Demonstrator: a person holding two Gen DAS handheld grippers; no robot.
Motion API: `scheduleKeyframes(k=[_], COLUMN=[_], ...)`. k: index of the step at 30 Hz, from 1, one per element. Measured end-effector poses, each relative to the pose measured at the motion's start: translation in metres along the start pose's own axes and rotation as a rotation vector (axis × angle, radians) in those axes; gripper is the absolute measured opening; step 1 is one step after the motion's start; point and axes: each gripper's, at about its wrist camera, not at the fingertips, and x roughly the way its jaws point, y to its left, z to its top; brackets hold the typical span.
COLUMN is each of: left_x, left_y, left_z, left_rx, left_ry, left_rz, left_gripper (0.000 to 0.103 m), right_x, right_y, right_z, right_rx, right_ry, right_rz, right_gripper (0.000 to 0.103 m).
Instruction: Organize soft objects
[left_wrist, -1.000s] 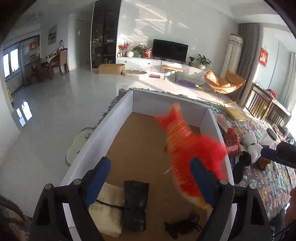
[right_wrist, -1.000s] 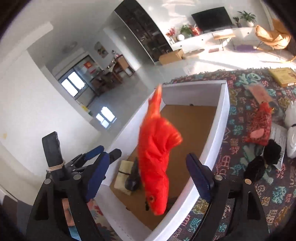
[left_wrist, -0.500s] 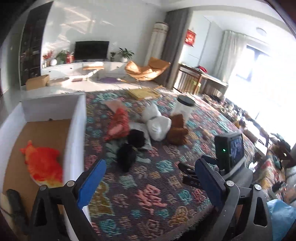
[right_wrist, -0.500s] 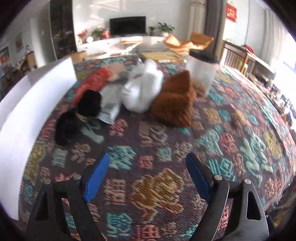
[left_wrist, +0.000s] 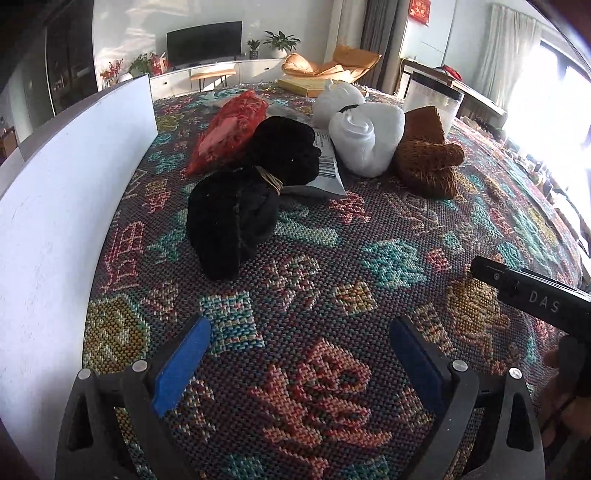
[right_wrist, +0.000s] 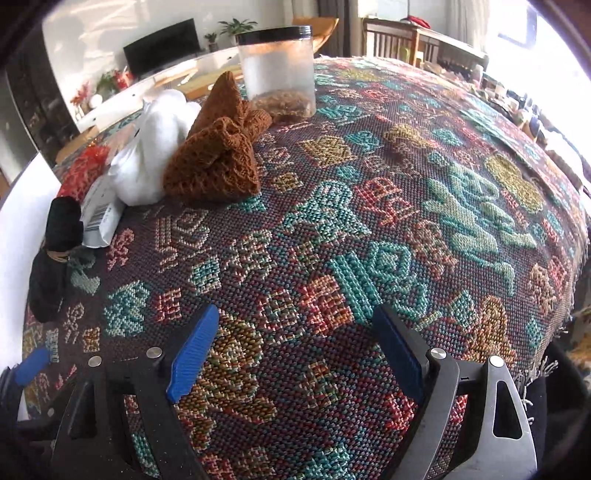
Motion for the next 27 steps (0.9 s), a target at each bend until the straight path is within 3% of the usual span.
scheduleKeyframes(k=[6,27], left_x=[0.016,0.014], left_y=[-0.005,-0.006], left_z=[0.010,0.007], left_rx=[0.057,0.058], left_ry=[0.021,0.001], left_rz=[0.050,0.061], left_gripper=[0.103,0.103], right_x=[-0.001,-0.006], right_y=[0.002,0.013], right_z=[-0.002,-0.006], right_rx=[-0.011,-0.035], right_ry=[0.005,0.009], right_rz=[-0.003,-0.031], right_gripper=[0.091,0.094])
